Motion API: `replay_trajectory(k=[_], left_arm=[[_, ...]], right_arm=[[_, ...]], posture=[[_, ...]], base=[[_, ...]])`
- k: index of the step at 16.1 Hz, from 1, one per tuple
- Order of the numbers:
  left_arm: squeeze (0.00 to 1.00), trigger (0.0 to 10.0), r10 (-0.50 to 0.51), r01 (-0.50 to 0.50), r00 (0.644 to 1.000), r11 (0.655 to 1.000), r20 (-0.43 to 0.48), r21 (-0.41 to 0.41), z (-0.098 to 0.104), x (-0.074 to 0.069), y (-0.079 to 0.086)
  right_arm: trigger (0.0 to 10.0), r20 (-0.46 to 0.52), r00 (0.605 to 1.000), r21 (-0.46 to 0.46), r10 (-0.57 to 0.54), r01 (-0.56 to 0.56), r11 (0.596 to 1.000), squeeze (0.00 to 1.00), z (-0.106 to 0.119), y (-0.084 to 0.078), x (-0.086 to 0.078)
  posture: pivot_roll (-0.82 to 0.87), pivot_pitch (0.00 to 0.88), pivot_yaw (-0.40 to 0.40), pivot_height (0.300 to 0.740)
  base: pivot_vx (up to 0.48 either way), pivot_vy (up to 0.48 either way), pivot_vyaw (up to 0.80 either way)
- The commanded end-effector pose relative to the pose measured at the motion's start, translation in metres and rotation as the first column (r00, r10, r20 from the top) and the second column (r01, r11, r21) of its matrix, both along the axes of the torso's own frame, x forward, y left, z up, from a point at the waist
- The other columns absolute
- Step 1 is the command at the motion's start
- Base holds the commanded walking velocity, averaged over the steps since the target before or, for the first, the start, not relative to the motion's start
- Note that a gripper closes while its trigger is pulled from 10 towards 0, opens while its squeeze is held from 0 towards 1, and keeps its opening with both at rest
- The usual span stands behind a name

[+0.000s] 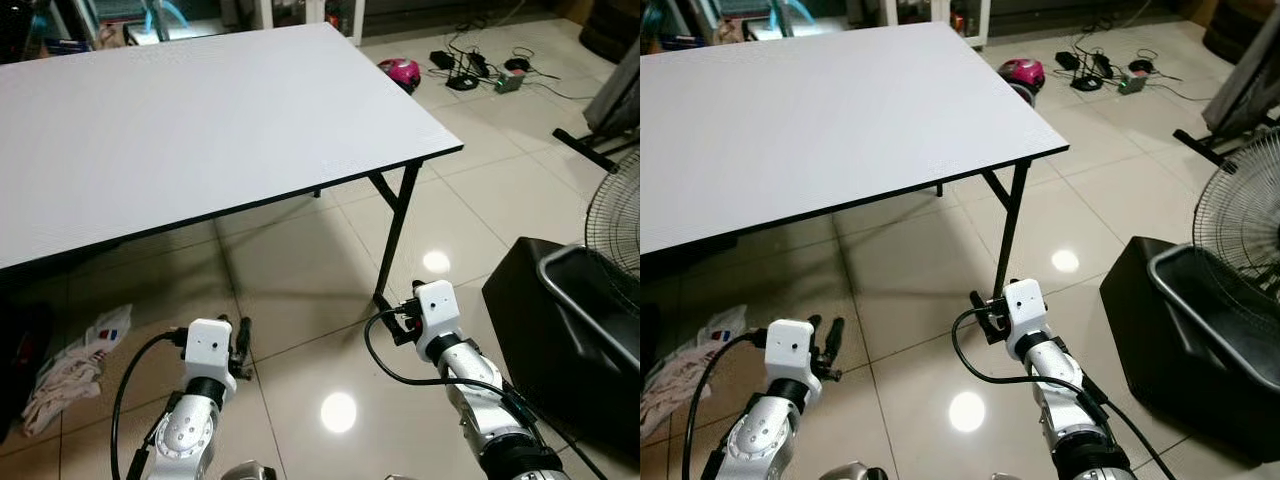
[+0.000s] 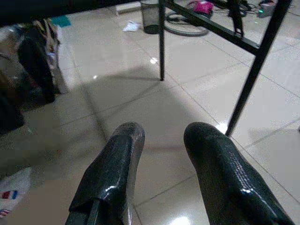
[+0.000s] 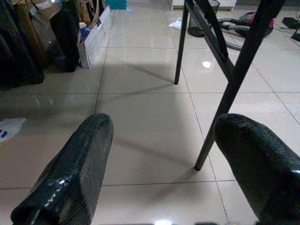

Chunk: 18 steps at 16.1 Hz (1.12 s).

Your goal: Setting the table

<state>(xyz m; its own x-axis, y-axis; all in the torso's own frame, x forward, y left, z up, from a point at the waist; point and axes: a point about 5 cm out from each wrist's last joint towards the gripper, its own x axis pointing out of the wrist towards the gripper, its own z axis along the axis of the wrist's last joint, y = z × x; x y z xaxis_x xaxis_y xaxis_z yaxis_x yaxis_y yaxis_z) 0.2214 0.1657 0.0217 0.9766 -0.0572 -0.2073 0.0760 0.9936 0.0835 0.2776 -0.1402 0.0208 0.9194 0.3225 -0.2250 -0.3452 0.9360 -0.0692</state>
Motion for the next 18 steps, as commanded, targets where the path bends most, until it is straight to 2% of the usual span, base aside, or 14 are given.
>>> replay_trajectory(k=[1, 3, 6, 8, 13, 18], left_arm=[[0.00, 10.0, 0.009, -0.009, 1.000, 1.000, -0.004, 0.019, -0.001, 0.003, 0.000], [0.00, 10.0, -0.007, 0.007, 1.000, 1.000, 0.002, 0.030, 0.003, 0.009, -0.003], [0.00, 10.0, -0.015, 0.015, 0.999, 1.000, 0.028, 0.008, 0.014, 0.018, -0.003], [0.00, 10.0, 0.001, -0.003, 0.999, 0.999, 0.052, 0.032, 0.021, 0.027, 0.003], [0.00, 10.0, 0.011, -0.012, 0.997, 1.000, 0.073, 0.013, 0.030, 0.035, 0.003], [0.00, 10.0, -0.005, 0.006, 0.997, 1.000, 0.083, -0.009, 0.034, 0.040, -0.005]], right_arm=[[10.0, -0.006, 1.000, -0.017, 0.017, -0.017, 1.000, 0.00, -0.001, 0.001, 0.000], [10.0, -0.002, 1.000, -0.020, 0.029, -0.029, 0.999, 0.00, 0.001, 0.006, 0.003], [10.0, 0.017, 1.000, -0.007, 0.015, -0.015, 1.000, 0.00, 0.006, 0.006, 0.008], [10.0, 0.031, 1.000, 0.004, -0.003, 0.002, 1.000, 0.00, 0.011, 0.004, 0.013], [10.0, 0.047, 0.999, 0.012, 0.001, -0.002, 1.000, 0.00, 0.015, 0.007, 0.016], [10.0, 0.058, 0.995, -0.006, 0.084, -0.084, 0.996, 0.00, 0.017, 0.019, 0.016]], posture=[[-0.10, 0.015, -0.014, 0.740], [-0.10, 0.010, -0.013, 0.740], [-0.11, 0.005, -0.006, 0.740], [-0.11, 0.000, -0.001, 0.740], [-0.11, 0.000, -0.002, 0.740], [-0.10, 0.003, -0.003, 0.740]], base=[[0.000, 0.000, 0.00], [0.000, 0.000, 0.00], [0.000, 0.470, 0.00], [0.000, 0.471, 0.00], [0.000, 0.469, 0.00], [0.000, 0.461, 0.00]])
